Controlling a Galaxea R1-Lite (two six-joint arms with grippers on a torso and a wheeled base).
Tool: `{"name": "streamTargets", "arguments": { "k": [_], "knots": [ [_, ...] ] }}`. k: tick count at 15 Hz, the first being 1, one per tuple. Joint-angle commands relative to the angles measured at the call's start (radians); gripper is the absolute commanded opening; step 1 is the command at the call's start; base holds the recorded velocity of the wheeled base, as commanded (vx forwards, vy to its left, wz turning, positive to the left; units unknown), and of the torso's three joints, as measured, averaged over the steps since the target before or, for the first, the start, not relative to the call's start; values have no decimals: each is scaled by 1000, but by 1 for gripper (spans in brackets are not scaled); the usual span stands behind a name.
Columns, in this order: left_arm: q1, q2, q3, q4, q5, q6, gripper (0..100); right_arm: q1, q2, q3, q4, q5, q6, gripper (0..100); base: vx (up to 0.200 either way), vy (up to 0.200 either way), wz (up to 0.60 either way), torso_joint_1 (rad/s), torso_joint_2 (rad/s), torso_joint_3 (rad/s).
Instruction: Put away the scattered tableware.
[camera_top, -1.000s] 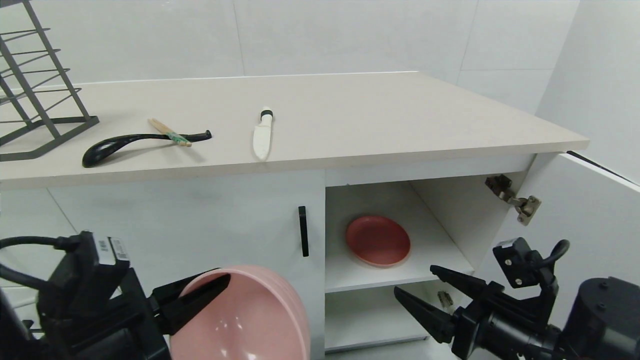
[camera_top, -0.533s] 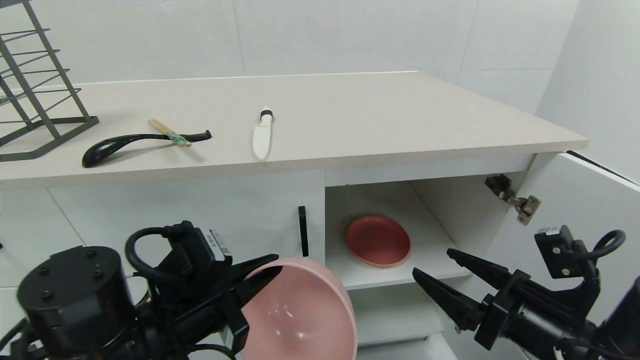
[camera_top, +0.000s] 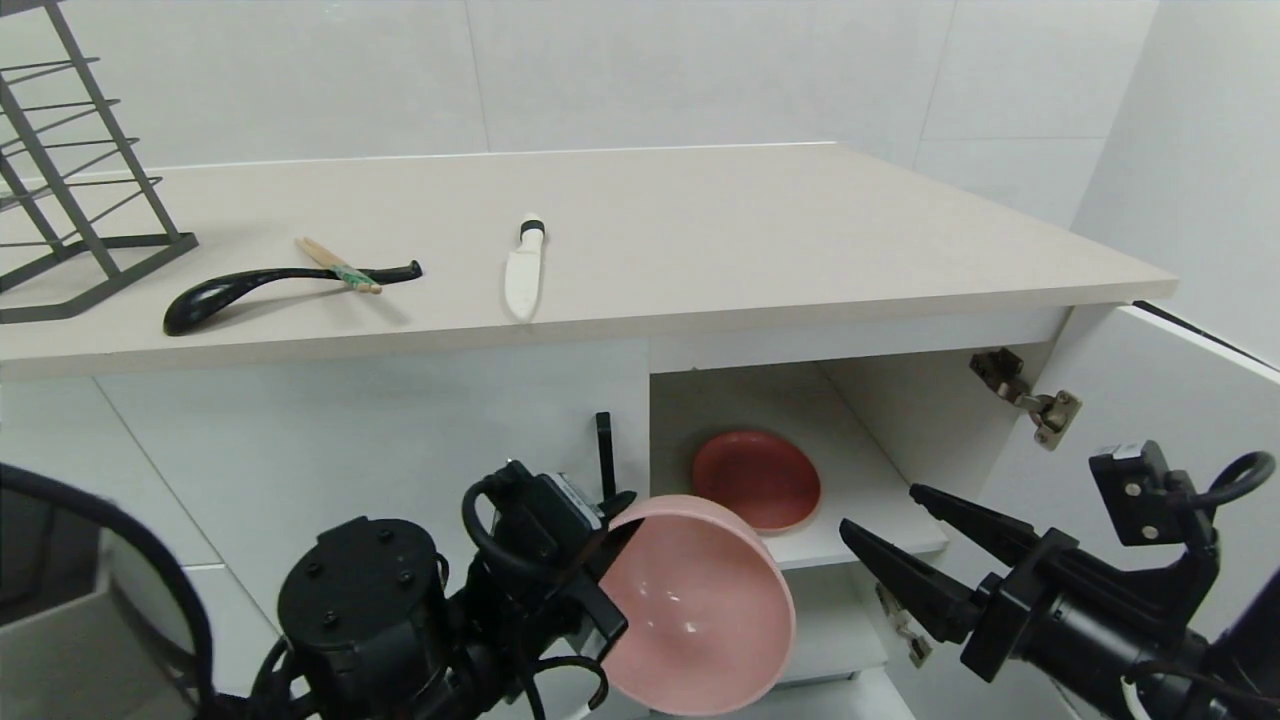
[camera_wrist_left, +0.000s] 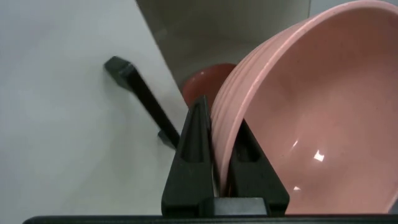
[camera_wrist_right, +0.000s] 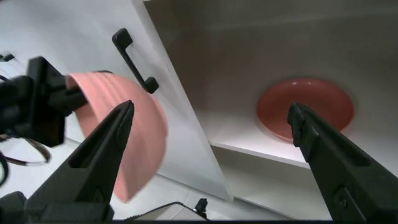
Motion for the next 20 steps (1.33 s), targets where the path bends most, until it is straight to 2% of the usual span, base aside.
{"name": "streamTargets", "arguments": {
  "k": [1,3,4,5,7,9,11,15,18,20],
  "knots": [
    [-11,113,-33,-18,56,11,0,-3,0,0,-1,0,0,100,0,0,0,0,0,0],
    [-26,145,-94,-18,159,2,0,-5,-11,0,-1,1,0,100,0,0,0,0,0,0],
    [-26,145,-94,-18,159,2,0,-5,-11,0,-1,1,0,100,0,0,0,0,0,0],
    [-65,174,-143,-18,185,-3,0,-11,-25,-2,-1,1,0,100,0,0,0,0,0,0],
    [-77,199,-171,-18,194,2,0,-11,-34,-2,-1,1,0,100,0,0,0,0,0,0],
    [-71,251,-261,-18,277,-1,0,-11,-43,-2,-1,1,-2,100,0,0,0,0,0,0],
    [-71,294,-367,-18,329,-1,0,-10,-43,0,-1,1,-2,100,0,0,0,0,0,0],
    [-82,323,-462,-18,337,-3,0,-11,-32,0,8,0,0,100,0,0,0,0,0,0],
    [-105,323,-469,-18,337,-11,0,-137,17,0,15,0,-25,100,0,0,0,0,0,0],
    [-105,322,-478,-18,337,-11,0,-171,60,-2,12,-2,-32,100,0,0,0,0,0,0]
  ]
}}
